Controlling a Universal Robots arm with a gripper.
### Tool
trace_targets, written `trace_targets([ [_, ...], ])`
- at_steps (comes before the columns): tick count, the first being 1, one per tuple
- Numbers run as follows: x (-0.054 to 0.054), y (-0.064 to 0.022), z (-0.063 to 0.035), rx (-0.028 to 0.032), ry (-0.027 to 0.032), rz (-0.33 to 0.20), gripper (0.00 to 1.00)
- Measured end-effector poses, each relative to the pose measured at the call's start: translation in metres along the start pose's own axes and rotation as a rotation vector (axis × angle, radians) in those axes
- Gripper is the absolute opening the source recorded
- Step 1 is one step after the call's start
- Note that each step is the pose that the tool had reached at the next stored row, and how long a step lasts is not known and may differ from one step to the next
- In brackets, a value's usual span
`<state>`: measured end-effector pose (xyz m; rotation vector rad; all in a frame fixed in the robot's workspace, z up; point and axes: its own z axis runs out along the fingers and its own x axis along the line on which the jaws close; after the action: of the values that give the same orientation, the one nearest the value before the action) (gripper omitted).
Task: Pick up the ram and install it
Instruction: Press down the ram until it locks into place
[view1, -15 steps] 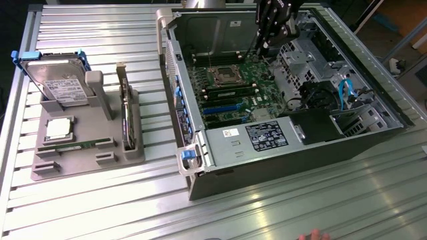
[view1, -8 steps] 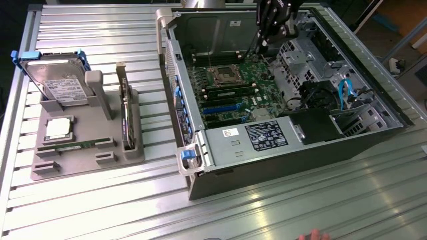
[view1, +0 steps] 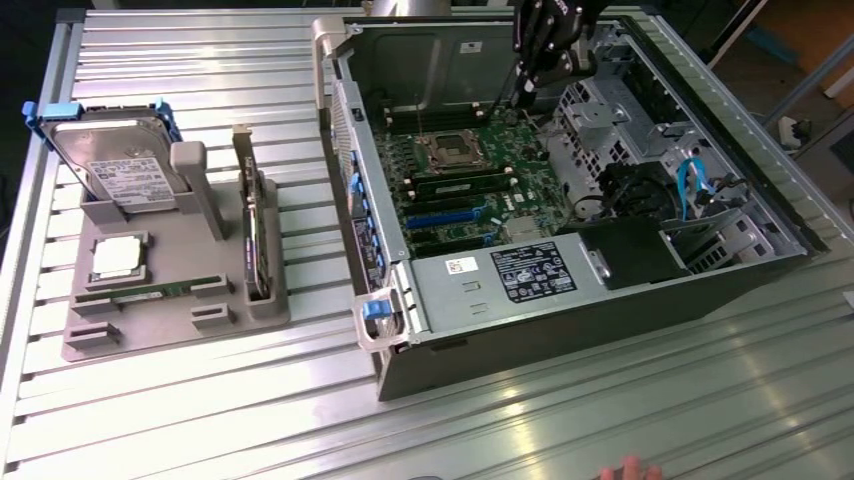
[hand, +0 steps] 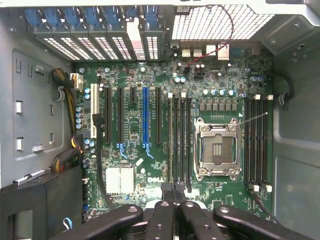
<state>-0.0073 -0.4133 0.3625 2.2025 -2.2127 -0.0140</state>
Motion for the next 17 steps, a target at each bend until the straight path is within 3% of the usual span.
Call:
trace_targets([
  [10, 0.0, 0.0, 0.0, 0.0, 0.0001, 0.0, 0.11],
  [17, 0.0, -0.0102, -0.0002, -0.0029, 0.0029, 0.0, 0.11],
])
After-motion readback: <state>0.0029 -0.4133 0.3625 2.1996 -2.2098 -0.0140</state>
